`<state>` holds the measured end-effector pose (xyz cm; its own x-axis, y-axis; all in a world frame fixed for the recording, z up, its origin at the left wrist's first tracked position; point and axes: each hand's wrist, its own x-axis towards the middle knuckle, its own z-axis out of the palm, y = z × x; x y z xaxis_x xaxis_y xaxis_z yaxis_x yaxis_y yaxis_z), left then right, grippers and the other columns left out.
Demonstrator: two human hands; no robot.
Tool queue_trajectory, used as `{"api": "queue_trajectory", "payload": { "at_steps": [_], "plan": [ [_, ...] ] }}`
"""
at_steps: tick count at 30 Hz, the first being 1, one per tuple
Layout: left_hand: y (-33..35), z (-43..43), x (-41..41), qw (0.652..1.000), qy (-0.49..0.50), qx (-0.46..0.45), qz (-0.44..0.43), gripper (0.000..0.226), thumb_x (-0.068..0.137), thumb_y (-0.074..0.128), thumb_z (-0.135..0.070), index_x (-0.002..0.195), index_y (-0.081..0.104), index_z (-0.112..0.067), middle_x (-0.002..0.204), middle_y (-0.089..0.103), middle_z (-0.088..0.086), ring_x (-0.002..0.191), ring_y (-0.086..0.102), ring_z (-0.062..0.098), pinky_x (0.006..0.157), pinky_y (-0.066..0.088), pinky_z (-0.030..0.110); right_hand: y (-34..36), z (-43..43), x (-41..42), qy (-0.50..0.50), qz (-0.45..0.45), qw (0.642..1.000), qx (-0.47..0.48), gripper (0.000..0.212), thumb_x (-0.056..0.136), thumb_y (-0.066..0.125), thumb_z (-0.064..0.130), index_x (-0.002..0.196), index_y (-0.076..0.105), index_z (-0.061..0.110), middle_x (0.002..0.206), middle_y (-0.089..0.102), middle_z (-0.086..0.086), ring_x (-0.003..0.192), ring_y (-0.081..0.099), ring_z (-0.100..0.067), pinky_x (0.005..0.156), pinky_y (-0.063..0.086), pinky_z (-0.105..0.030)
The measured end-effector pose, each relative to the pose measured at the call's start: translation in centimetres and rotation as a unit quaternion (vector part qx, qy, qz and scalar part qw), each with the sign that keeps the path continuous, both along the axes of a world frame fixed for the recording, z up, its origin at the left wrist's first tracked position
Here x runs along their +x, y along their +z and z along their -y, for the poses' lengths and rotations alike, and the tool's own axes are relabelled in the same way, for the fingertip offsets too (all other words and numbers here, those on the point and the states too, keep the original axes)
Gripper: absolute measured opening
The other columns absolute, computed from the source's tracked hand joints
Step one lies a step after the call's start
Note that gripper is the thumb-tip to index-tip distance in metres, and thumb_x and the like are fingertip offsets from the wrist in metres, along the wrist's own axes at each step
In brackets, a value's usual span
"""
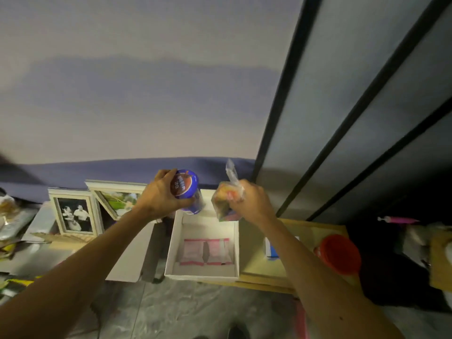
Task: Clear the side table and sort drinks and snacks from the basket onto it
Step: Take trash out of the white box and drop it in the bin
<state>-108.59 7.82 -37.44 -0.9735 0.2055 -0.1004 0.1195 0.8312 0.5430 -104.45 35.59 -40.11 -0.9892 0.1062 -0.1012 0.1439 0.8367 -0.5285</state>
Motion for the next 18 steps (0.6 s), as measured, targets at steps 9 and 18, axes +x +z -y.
{"api": "queue_trajectory", "payload": {
  "at_steps": [9,18],
  "plan": [
    [9.7,-5.7,2.4,0.984,-0.168,0.057,-0.036,0.091,0.067,0.088,-0.065,0.141,0.054,-0.023,0.129,0.063,-0.005,0.110,0.062,0.016,0.085,0.053,0.023,11.5,-4.1,10.7,-0.146,-0.085,0.985,-0.043,0.048,0.089,0.071,0.063,0.121,0.065,0.029,0.101,0.074,0.004,0.091,0.072,-0.021,0.085,0.061,-0.043],
    [12.5,-21.5,11.8,0.930,-0.354,0.093,-0.021,0.087,0.065,0.088,-0.063,0.139,0.055,-0.029,0.125,0.060,-0.010,0.109,0.060,0.013,0.086,0.058,0.031,15.4,-12.0,29.2,-0.326,-0.086,0.939,-0.071,0.042,0.095,0.065,0.058,0.127,0.063,0.030,0.103,0.076,0.000,0.085,0.077,-0.019,0.076,0.065,-0.044]
  ]
}}
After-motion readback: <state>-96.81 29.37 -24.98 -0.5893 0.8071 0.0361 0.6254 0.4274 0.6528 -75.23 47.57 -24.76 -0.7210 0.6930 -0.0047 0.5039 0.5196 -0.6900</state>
